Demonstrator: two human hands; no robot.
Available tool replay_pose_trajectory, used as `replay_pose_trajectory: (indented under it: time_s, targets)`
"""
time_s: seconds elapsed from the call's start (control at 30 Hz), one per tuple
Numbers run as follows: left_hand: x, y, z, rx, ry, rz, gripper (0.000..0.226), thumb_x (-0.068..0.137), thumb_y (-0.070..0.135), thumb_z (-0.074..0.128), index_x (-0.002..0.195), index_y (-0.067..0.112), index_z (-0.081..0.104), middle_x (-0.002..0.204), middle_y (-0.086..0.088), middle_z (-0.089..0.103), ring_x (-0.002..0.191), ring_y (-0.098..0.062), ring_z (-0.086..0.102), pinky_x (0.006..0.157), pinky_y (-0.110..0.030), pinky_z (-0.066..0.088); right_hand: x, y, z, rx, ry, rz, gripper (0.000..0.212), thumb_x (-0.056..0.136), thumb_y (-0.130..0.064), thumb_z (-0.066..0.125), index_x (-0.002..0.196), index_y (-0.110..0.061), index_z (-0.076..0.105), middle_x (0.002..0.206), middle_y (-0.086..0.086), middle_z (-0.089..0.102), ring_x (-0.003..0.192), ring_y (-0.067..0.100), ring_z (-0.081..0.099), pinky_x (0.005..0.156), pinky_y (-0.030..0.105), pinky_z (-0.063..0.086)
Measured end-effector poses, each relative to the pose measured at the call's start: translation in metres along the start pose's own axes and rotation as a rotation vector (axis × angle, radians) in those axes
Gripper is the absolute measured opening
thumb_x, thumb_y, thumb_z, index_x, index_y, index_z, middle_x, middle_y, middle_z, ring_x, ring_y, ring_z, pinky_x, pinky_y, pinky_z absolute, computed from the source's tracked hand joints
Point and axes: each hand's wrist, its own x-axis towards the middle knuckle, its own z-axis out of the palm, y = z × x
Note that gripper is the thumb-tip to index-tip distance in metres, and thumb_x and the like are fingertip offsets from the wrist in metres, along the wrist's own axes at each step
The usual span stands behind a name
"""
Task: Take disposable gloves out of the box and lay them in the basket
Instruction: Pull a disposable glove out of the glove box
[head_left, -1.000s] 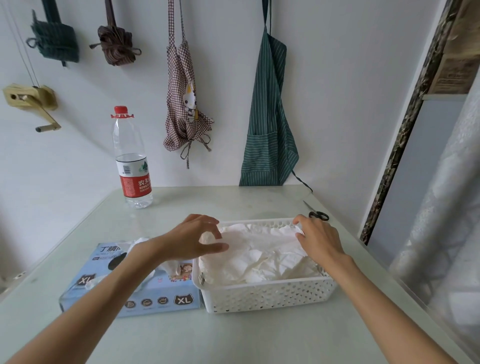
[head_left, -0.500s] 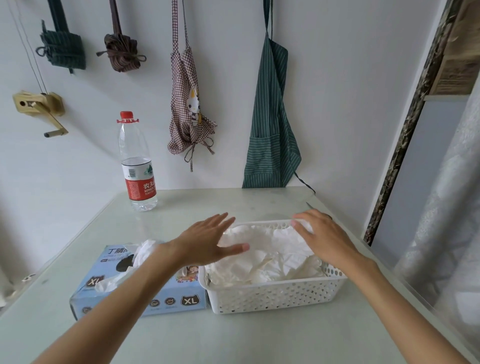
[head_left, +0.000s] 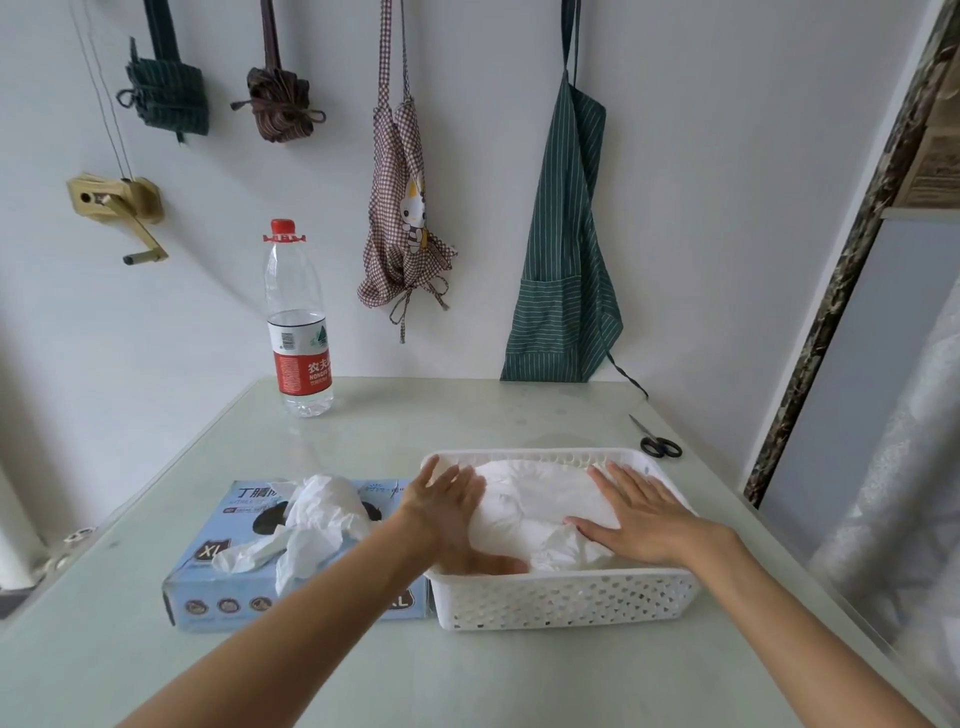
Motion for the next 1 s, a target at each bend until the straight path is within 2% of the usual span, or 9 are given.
replay_pose_trajectory:
  time_s: [0.13,0.2,0.3,0.37,0.53,0.67,0.73,0.9,1.0]
  targets:
    - [-0.019,-0.029,-0.012,-0.384,0.107,0.044,0.102,0.074,0.083,0.017,0.153,0.020,0.000,0.160,0.006,-0.002,0.147,-0.010,-0.005,0.119,-0.043,-0.007,-0.011,-0.006,-0.024,0.093,0.059,0.035,0.088,0.088,-0.072,0.023,0.153,-0.022,-0.008,0.159,0.002,-0.019,0.147,0.019,-0.016,0.118,0.039,0.000]
    - [-0.033,-0.057,-0.012,-0.429,0.168,0.038,0.084,0.081,0.075,0.021,0.151,0.029,0.014,0.160,0.008,0.006,0.147,-0.011,0.003,0.120,-0.040,0.000,-0.016,-0.020,-0.038,0.041,0.158,0.011,0.081,0.092,-0.067,0.023,0.153,-0.021,0.000,0.160,0.003,-0.012,0.147,0.020,-0.012,0.118,0.040,0.001]
    - [-0.057,-0.109,0.002,-0.407,0.200,-0.059,0.052,0.096,0.052,0.037,0.145,0.035,0.032,0.156,0.008,0.024,0.143,-0.014,0.022,0.116,-0.035,0.018,-0.023,-0.064,-0.051,0.034,0.310,-0.190,0.068,0.094,-0.061,0.030,0.149,-0.022,0.025,0.157,-0.002,0.017,0.145,0.015,0.008,0.117,0.035,0.011]
    - [-0.074,-0.134,0.015,-0.457,0.199,-0.124,0.050,0.094,0.048,0.048,0.141,0.035,0.038,0.149,0.011,0.037,0.134,-0.013,0.038,0.109,-0.032,0.030,-0.028,-0.105,-0.052,0.103,0.359,-0.374,0.056,0.093,-0.058,0.040,0.140,-0.027,0.041,0.146,-0.009,0.036,0.137,0.009,0.024,0.112,0.029,0.020]
    - [-0.089,-0.143,0.042,-0.603,0.304,-0.255,0.028,0.088,0.046,0.060,0.113,0.034,0.065,0.113,0.016,0.067,0.102,-0.004,0.062,0.084,-0.025,0.049,-0.020,-0.190,-0.030,0.156,0.321,-0.575,0.050,0.084,-0.052,0.062,0.126,-0.027,0.055,0.127,-0.009,0.055,0.120,0.011,0.042,0.099,0.028,0.031]
    - [-0.091,-0.147,0.060,-0.614,0.457,-0.391,0.018,0.091,0.039,0.056,0.099,0.031,0.071,0.101,0.013,0.071,0.096,-0.009,0.064,0.076,-0.024,0.047,-0.004,-0.215,-0.021,0.243,0.337,-0.530,0.016,0.087,-0.035,0.064,0.096,-0.022,0.067,0.103,-0.008,0.067,0.099,0.011,0.054,0.075,0.023,0.037]
    - [-0.094,-0.149,0.063,-0.567,0.551,-0.398,0.020,0.091,0.041,0.057,0.099,0.031,0.072,0.099,0.011,0.072,0.094,-0.010,0.064,0.074,-0.024,0.039,0.003,-0.212,-0.024,0.363,0.340,-0.489,0.006,0.087,-0.033,0.064,0.088,-0.028,0.067,0.093,-0.013,0.067,0.091,0.008,0.058,0.072,0.023,0.043]
    - [-0.094,-0.156,0.058,-0.692,0.660,-0.344,0.023,0.091,0.044,0.056,0.096,0.029,0.073,0.093,0.012,0.073,0.086,-0.007,0.066,0.073,-0.025,0.044,0.006,-0.221,-0.023,0.537,0.195,-0.520,0.041,0.072,-0.050,0.076,0.107,-0.035,0.063,0.103,-0.019,0.061,0.094,0.002,0.055,0.083,0.026,0.047]
    - [-0.090,-0.161,0.055,-0.795,0.618,-0.335,0.022,0.092,0.041,0.056,0.096,0.026,0.072,0.097,0.011,0.072,0.074,-0.003,0.063,0.057,-0.018,0.041,0.014,-0.232,-0.017,0.518,0.290,-0.529,0.020,0.081,-0.040,0.070,0.097,-0.029,0.068,0.099,-0.013,0.067,0.092,0.007,0.059,0.082,0.031,0.048]
